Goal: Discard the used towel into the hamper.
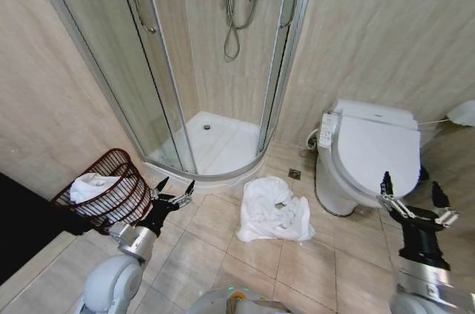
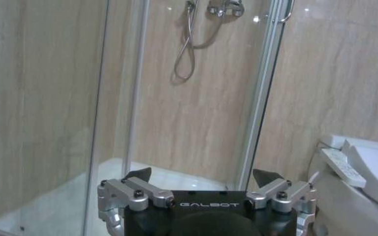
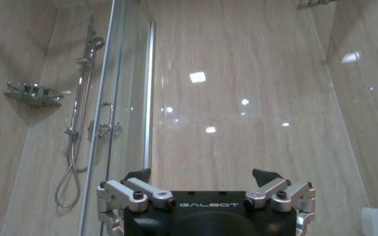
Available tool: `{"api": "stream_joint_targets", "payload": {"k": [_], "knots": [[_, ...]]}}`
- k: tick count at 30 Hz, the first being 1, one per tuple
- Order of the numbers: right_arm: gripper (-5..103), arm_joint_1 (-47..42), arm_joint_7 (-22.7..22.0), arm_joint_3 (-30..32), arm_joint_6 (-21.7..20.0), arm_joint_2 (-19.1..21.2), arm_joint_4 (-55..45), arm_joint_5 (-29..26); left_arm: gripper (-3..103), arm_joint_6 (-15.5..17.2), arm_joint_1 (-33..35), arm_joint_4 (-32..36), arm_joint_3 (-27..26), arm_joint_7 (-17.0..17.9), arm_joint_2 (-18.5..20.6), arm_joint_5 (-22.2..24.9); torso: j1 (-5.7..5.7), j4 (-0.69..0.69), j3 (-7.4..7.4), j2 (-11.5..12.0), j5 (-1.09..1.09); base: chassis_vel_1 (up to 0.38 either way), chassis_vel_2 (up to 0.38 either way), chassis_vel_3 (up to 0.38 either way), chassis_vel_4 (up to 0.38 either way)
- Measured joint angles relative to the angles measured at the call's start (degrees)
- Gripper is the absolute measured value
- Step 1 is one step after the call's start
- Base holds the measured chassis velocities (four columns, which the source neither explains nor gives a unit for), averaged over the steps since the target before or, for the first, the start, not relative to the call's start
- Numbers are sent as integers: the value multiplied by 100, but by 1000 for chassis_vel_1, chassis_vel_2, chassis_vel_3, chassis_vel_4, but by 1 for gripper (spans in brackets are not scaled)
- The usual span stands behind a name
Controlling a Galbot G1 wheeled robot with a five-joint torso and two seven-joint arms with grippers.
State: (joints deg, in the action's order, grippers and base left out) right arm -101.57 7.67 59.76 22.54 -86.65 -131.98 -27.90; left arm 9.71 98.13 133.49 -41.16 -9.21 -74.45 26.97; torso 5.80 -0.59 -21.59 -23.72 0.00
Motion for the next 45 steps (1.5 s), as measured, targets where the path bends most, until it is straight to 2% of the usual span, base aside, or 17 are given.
{"api": "stream_joint_targets", "payload": {"k": [45], "knots": [[100,12,-11,17,-8,14,79,-122,100,0,0,0,0,0,0,0,-339,0,683,1022,0,0,0,0,0]]}}
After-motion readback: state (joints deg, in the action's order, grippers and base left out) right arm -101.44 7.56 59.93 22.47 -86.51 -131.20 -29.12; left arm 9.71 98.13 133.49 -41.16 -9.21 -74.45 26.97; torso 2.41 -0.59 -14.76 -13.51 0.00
